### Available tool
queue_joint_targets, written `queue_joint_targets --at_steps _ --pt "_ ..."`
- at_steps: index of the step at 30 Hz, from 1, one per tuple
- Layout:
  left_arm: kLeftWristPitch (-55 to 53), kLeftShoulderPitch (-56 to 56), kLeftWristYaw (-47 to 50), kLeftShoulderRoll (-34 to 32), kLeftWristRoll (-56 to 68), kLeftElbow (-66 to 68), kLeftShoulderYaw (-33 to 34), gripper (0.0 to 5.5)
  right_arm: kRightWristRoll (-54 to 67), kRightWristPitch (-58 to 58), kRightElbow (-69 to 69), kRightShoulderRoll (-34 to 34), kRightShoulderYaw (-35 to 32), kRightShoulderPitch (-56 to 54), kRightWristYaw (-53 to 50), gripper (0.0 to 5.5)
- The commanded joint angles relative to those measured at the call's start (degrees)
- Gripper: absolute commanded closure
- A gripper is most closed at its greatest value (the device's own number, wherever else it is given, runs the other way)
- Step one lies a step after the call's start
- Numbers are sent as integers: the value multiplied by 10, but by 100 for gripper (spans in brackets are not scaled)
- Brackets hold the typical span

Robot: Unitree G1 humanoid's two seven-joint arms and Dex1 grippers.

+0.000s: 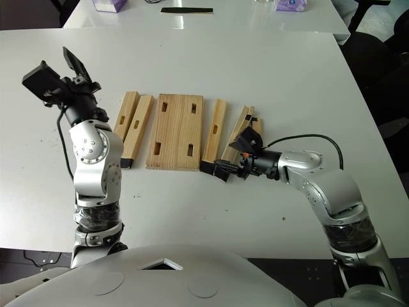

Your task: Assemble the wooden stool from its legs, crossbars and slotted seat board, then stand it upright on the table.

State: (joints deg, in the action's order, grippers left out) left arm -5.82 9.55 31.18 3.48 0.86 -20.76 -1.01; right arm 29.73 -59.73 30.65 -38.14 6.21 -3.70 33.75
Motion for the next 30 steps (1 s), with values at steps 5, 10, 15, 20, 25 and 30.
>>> queue_joint_targets --at_steps 5,10,15,20,25,30 --pt "-20 -8 -5 55 20 1 -5 286 33 -95 47 -10 -66 10 -36 64" --pt "-22 -7 -12 49 43 3 4 286 23 -89 24 -11 -55 8 -41 64" --pt "-19 9 -25 42 58 25 10 286 -9 -85 -14 48 -31 5 -101 64" --pt "-12 28 -41 36 67 55 14 286 -29 -93 -26 91 -35 10 -150 64" --pt "-6 40 -48 37 70 72 19 286 -41 -108 -30 123 -31 5 -180 64" --pt "-2 48 -53 38 75 80 26 286 -62 -111 -28 145 -7 3 -206 64"
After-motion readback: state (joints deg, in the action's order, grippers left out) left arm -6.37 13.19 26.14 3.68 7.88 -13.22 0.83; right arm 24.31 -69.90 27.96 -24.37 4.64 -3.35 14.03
